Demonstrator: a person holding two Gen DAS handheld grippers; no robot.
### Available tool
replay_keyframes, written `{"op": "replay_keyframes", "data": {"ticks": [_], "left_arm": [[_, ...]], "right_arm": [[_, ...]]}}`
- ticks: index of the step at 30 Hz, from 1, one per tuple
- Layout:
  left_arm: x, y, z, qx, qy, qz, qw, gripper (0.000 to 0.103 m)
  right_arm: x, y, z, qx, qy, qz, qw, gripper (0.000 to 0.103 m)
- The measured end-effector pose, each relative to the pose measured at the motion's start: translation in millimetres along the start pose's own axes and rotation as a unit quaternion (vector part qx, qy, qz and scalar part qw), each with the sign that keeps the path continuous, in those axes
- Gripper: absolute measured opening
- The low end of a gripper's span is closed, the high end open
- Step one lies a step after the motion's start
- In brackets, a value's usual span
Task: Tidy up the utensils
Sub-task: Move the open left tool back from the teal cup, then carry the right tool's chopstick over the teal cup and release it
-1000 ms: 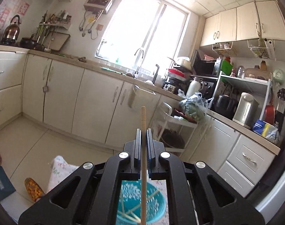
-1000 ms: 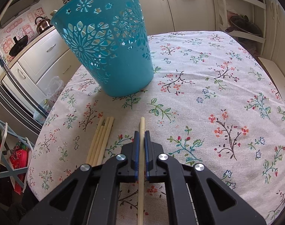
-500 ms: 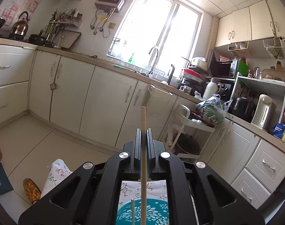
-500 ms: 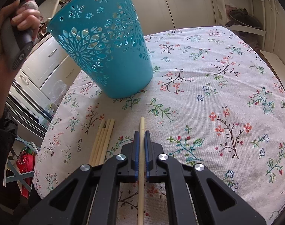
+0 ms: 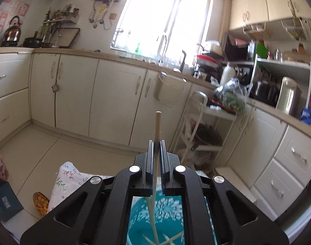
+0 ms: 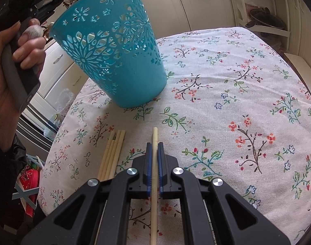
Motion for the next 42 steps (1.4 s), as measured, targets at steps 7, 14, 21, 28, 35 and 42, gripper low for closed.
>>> {"op": "replay_keyframes", "data": {"ticks": [7,14,21,28,35,42], "left_arm": [[-32.7,7.6,-23.5,0.029,0.035,0.006,0.9989,0.023],[-91.0,62.1,-53.6,-0.027,0.051,0.044,0.9973,0.052],[-91.2,102.1,-142.7,-0.07,0.151,0.067,0.9837,0.054],[-79.3,100.0,-182.1,-0.074,0.195,0.068,0.9757,0.055],[-78.3,103.5,-181.1,-0.084,0.197,0.067,0.9745,0.061],[-78.6,102.5,-182.4,-0.084,0.198,0.067,0.9742,0.062]], "right_arm": [[-0.1,-0.1,0.0,0.0,0.0,0.0,1.0,0.006],[-0.8,0.6,0.4,-0.003,0.004,-0.001,1.0,0.006],[-0.1,13.9,1.7,-0.047,0.032,-0.043,0.997,0.006],[4.9,28.3,1.2,-0.122,0.037,-0.1,0.987,0.005],[-23.2,11.1,-0.3,-0.016,-0.017,-0.012,1.0,0.006],[-87.0,16.5,39.2,0.043,-0.124,0.085,0.988,0.006]]}}
Point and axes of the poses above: each gripper's, at about its wrist camera, not at the fingertips, and x roughly the way its jaws point, y to its left, z to its top, the point moved 4 cm from there along x, roughly the way its jaws point, and after that the axes turned 4 degrees about -x, right-handed, at the moved point
